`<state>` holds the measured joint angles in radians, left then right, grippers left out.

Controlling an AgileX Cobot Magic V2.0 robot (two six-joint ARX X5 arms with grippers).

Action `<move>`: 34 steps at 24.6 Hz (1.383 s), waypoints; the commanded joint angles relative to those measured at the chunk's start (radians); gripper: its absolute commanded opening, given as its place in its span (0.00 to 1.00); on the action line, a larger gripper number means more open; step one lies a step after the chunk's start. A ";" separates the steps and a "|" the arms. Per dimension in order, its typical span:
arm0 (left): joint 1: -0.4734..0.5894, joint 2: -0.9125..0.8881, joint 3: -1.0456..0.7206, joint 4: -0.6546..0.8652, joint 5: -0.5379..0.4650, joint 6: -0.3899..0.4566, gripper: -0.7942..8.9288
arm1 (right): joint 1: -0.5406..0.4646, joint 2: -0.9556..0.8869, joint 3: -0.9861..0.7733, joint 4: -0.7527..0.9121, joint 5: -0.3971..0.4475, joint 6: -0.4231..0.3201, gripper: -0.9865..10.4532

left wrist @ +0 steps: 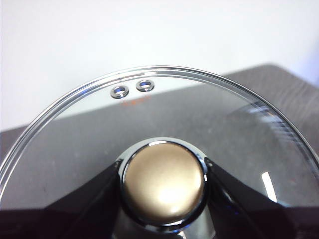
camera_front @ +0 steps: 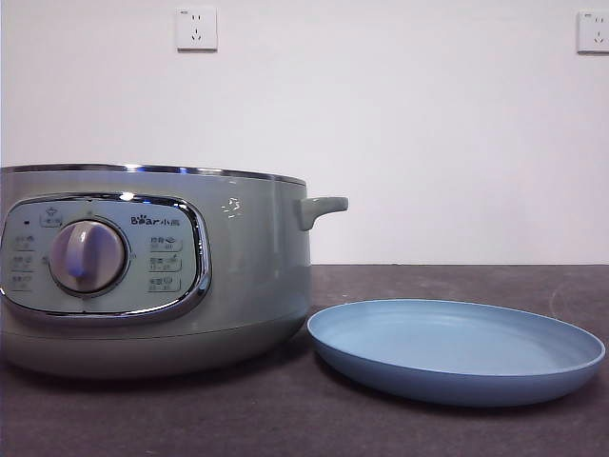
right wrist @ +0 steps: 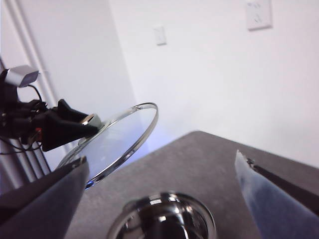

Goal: Take the potato out from the steamer,put the potato on the plate,close the lid

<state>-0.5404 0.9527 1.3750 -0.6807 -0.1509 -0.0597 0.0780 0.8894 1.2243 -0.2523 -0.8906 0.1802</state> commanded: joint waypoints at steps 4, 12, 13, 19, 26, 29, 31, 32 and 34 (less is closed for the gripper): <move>-0.001 -0.067 0.008 0.013 -0.005 0.011 0.07 | 0.074 0.120 0.134 0.005 -0.016 0.009 0.49; -0.001 -0.101 0.008 -0.002 -0.014 0.010 0.07 | 0.210 0.276 0.249 0.004 -0.023 -0.004 0.49; -0.001 -0.105 0.008 -0.001 -0.027 0.009 0.07 | 0.229 0.291 0.257 0.004 -0.016 -0.009 0.49; -0.001 -0.136 0.008 0.000 -0.120 0.012 0.07 | 0.362 0.395 0.308 -0.056 0.078 -0.068 0.49; -0.001 -0.153 0.008 -0.002 -0.195 0.032 0.07 | 0.539 0.560 0.385 -0.153 0.224 -0.141 0.47; -0.001 -0.153 0.008 -0.007 -0.222 0.041 0.07 | 0.613 0.644 0.451 -0.212 0.326 -0.156 0.47; -0.001 -0.153 0.008 -0.011 -0.236 0.047 0.07 | 0.657 0.706 0.513 -0.266 0.347 -0.176 0.47; -0.001 -0.153 0.008 -0.015 -0.249 0.049 0.07 | 0.679 0.740 0.553 -0.303 0.364 -0.192 0.47; -0.001 -0.153 0.008 -0.018 -0.280 0.068 0.07 | 0.720 0.803 0.625 -0.363 0.464 -0.209 0.47</move>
<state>-0.5407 0.8112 1.3746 -0.7429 -0.4114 -0.0181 0.7818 1.6650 1.8172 -0.6014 -0.4694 0.0055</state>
